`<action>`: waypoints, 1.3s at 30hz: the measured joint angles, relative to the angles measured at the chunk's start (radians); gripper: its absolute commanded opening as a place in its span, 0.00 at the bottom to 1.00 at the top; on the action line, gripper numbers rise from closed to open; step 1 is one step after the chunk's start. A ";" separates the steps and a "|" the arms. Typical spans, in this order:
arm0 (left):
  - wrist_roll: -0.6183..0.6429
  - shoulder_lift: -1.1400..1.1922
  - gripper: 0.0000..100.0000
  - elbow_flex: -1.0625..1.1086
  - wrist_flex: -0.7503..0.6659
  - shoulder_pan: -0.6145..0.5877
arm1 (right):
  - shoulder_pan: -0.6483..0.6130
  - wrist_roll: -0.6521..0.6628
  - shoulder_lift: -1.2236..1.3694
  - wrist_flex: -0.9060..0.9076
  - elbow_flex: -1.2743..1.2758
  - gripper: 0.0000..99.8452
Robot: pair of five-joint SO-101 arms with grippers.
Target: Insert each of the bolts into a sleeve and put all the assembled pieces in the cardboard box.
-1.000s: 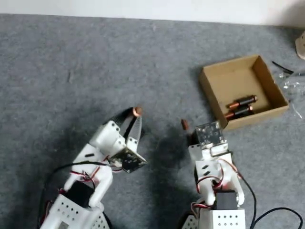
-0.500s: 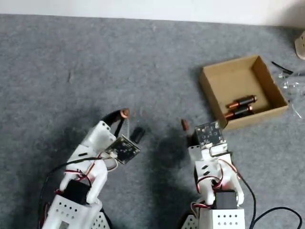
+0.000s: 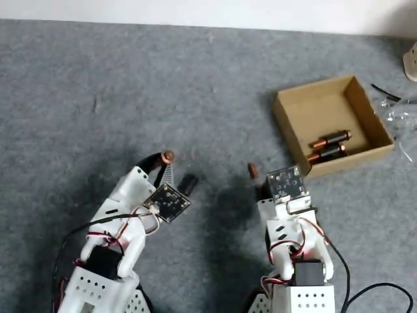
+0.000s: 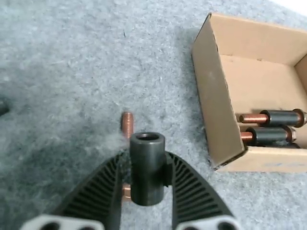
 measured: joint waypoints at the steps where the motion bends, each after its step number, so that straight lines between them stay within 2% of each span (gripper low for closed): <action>1: 0.000 0.000 0.01 0.000 0.002 0.002 | 0.000 0.000 0.000 0.014 0.000 0.01; 15: 0.000 0.000 0.01 0.000 0.037 0.002 | 0.000 0.000 0.000 0.236 0.000 0.01; 20: 0.000 0.000 0.01 0.000 0.048 -0.060 | 0.000 0.000 0.000 0.304 0.000 0.01; 39: 0.000 0.000 0.01 0.000 0.101 -0.072 | 0.000 0.000 0.000 0.298 0.000 0.01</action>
